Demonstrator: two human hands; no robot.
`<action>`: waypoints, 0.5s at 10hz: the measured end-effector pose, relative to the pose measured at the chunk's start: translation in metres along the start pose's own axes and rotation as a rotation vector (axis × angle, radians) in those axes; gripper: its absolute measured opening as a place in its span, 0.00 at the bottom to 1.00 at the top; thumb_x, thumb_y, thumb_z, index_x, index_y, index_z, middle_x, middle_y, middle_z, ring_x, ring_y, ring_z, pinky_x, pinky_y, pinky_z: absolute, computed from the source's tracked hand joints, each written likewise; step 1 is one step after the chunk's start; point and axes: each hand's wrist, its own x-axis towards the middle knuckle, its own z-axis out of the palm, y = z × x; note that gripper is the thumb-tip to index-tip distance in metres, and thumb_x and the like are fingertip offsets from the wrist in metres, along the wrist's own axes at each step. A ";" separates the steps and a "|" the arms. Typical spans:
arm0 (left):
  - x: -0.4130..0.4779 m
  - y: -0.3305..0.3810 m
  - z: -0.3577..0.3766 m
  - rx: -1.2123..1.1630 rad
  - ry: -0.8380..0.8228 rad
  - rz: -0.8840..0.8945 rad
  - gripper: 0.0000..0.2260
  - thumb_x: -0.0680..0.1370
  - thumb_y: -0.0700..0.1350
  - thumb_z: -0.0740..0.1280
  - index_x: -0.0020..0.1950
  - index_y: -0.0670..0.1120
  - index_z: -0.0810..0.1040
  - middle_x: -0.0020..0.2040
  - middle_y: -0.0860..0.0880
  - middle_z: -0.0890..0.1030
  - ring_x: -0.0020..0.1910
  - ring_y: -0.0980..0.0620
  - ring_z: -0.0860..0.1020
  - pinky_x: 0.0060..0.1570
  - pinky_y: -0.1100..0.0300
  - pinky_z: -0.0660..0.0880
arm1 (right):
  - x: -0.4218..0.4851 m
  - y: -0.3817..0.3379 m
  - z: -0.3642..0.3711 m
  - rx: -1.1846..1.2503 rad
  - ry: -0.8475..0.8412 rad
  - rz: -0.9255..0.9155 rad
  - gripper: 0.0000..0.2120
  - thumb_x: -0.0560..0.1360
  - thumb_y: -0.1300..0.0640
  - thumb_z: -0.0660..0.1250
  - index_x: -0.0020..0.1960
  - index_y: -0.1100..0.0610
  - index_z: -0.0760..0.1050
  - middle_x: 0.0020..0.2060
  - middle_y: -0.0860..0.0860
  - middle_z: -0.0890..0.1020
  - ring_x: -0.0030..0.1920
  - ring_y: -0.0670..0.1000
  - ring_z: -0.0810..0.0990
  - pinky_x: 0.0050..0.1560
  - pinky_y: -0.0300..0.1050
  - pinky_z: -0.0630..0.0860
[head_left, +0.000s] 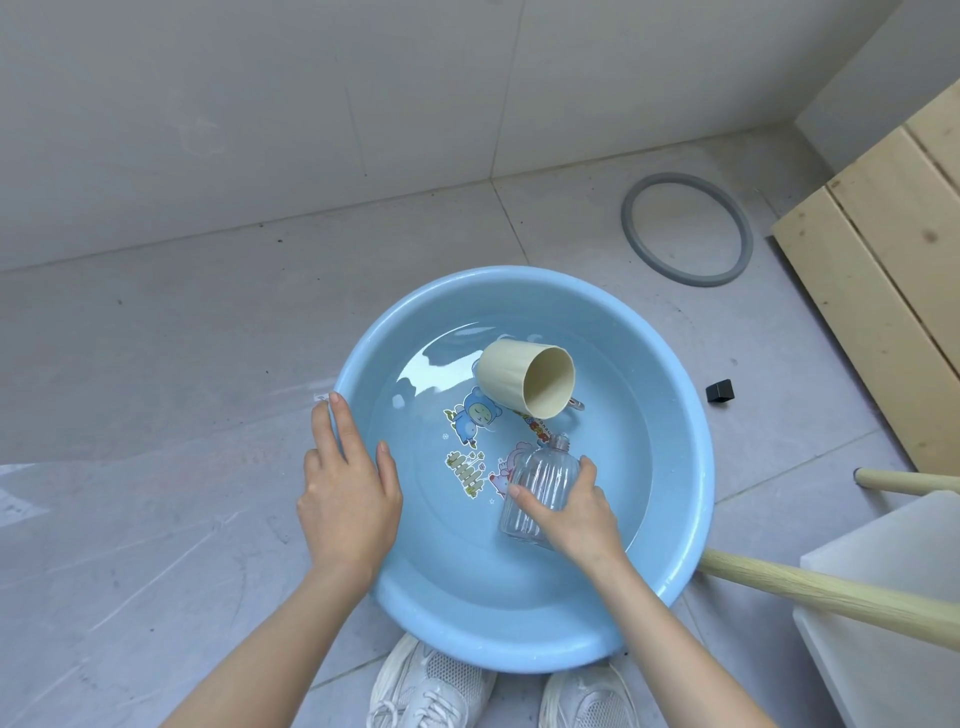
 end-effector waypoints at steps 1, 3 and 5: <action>0.000 0.000 0.000 0.003 -0.002 -0.001 0.28 0.79 0.46 0.62 0.76 0.39 0.58 0.73 0.41 0.63 0.50 0.36 0.74 0.32 0.47 0.71 | 0.000 0.000 -0.001 -0.016 -0.006 0.006 0.50 0.66 0.31 0.67 0.75 0.56 0.50 0.66 0.59 0.70 0.65 0.60 0.71 0.60 0.49 0.68; 0.000 0.000 -0.001 0.006 -0.008 -0.007 0.28 0.79 0.46 0.61 0.76 0.39 0.57 0.73 0.41 0.63 0.51 0.36 0.73 0.33 0.46 0.71 | 0.001 0.000 -0.001 -0.014 -0.009 0.011 0.51 0.66 0.30 0.67 0.75 0.56 0.49 0.66 0.59 0.70 0.65 0.60 0.71 0.60 0.49 0.69; 0.000 0.001 -0.001 0.007 -0.011 -0.009 0.28 0.79 0.46 0.61 0.76 0.40 0.57 0.73 0.42 0.62 0.52 0.36 0.73 0.34 0.46 0.72 | 0.000 0.001 -0.002 0.010 0.003 0.001 0.51 0.66 0.30 0.67 0.75 0.56 0.49 0.66 0.59 0.70 0.66 0.60 0.70 0.61 0.49 0.68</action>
